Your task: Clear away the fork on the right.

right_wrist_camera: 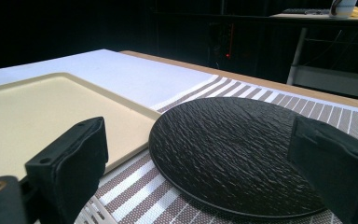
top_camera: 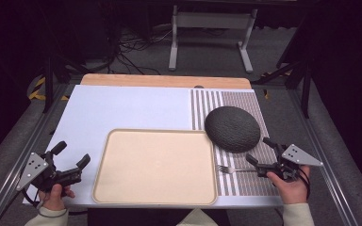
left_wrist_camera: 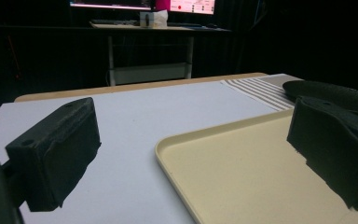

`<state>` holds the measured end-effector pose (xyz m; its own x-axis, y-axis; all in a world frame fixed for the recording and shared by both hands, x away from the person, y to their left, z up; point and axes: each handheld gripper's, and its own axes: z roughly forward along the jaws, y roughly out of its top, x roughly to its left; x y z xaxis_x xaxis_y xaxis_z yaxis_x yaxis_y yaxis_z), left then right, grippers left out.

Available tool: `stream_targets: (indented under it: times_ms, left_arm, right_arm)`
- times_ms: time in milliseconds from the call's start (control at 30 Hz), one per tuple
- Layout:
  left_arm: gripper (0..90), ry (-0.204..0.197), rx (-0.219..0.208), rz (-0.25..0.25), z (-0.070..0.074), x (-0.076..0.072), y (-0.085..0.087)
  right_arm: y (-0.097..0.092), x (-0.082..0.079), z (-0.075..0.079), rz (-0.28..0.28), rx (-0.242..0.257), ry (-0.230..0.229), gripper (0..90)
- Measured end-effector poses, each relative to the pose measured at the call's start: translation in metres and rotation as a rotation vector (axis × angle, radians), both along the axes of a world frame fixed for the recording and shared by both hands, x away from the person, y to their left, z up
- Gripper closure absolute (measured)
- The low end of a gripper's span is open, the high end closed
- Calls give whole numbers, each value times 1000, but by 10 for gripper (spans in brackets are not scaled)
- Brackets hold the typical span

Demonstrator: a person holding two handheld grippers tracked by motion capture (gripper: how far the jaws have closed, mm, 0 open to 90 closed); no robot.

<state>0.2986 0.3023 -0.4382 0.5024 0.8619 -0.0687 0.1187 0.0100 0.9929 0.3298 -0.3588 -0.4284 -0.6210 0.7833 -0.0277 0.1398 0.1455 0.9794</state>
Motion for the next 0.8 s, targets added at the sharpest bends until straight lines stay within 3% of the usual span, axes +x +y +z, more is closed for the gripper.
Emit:
stream_targets:
  times_ms: [667,800]
  left_arm:
    - [29,-15,-3,3,4,-1,1]
    - [29,-11,6,5,4,-2,1]
  right_arm:
    - [0,-2,2,25,-11,-13,56]
    - [1,-3,5,30,9,-6,55]
